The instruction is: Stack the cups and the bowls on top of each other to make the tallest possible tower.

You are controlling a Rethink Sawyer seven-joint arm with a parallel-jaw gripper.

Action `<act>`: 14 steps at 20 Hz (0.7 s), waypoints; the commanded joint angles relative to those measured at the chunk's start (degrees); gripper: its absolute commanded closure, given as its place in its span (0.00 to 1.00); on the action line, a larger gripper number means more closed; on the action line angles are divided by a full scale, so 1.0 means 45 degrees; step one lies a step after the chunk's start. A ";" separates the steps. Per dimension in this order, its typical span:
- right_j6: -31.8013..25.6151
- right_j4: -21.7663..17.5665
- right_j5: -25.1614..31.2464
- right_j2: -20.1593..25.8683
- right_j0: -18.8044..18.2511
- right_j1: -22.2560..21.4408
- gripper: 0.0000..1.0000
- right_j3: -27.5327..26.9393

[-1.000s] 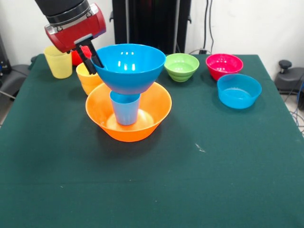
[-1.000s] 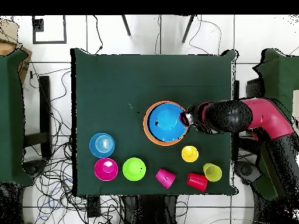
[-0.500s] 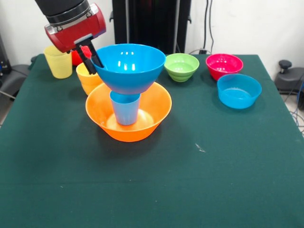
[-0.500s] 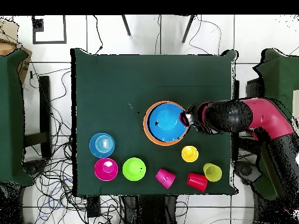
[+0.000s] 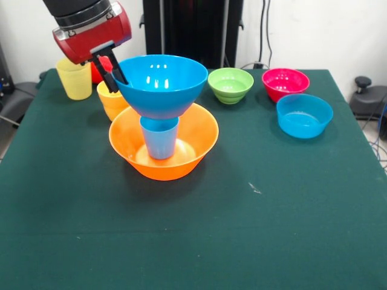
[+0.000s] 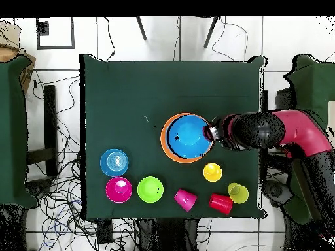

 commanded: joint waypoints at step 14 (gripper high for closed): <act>-0.3303 -0.0433 0.0418 -0.1073 0.0428 0.0239 1.00 -0.0296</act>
